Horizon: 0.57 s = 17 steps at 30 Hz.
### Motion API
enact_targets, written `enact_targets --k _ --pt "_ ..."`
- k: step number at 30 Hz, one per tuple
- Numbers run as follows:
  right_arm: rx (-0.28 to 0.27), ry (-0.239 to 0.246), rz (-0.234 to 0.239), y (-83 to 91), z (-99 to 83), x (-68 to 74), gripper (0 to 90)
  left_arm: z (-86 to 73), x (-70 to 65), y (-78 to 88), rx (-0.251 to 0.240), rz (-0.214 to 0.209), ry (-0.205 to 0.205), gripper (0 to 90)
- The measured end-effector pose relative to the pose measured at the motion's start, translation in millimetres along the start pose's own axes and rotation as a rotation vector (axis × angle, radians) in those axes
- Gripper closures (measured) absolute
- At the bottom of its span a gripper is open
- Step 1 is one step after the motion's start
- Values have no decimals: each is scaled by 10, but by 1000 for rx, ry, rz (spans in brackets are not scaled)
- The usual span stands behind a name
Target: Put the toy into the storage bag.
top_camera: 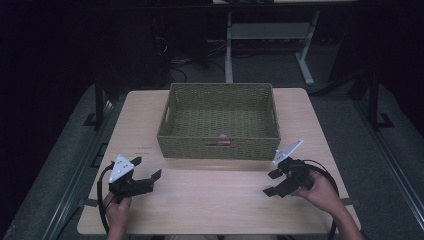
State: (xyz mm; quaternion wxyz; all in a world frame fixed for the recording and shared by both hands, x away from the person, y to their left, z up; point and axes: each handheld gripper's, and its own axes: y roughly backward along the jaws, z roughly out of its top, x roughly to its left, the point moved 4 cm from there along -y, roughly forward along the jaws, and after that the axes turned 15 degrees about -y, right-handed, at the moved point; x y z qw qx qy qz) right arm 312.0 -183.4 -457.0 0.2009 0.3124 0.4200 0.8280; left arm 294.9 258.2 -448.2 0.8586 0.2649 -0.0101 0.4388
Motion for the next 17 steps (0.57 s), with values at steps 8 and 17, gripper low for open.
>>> enact_targets --k 8,17 --pt "-23 -35 -12 0 -200 -23 276 2 -6 -7 0 0 1 139" --pt "-84 -61 -40 21 -358 33 272 10 -13 -22 1 -1 -3 139"
